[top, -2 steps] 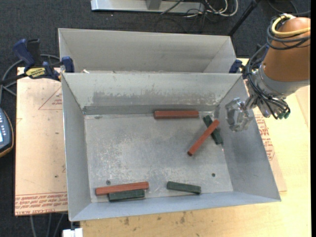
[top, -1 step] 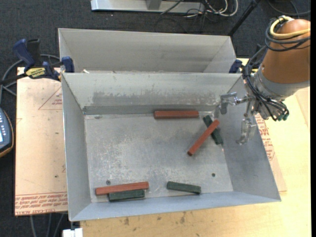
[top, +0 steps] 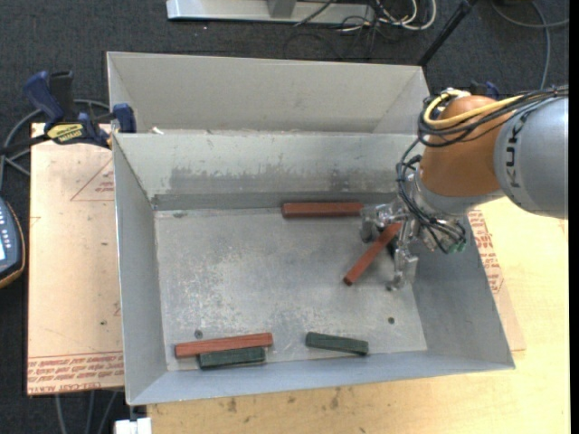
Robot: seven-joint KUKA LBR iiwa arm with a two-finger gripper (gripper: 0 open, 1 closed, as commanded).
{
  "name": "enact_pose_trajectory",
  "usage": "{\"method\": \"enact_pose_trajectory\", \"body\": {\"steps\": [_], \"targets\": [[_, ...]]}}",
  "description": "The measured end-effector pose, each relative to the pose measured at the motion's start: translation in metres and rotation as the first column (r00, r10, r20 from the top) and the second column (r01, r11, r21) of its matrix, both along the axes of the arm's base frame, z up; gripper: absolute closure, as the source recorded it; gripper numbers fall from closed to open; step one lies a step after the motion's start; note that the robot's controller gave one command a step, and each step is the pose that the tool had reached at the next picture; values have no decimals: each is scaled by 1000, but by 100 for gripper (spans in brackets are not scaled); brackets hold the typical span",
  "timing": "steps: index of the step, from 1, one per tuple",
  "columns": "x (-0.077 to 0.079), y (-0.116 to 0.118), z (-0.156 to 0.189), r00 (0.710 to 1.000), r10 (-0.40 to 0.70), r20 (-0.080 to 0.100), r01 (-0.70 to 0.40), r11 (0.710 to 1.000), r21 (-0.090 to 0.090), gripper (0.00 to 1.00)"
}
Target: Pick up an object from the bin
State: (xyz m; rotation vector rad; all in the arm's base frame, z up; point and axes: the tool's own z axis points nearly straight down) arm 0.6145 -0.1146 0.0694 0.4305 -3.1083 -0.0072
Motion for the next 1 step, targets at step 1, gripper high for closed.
{"method": "enact_pose_trajectory", "body": {"steps": [1], "targets": [[2,-1,5,1000,-2,7,2,1000,-2,100]]}}
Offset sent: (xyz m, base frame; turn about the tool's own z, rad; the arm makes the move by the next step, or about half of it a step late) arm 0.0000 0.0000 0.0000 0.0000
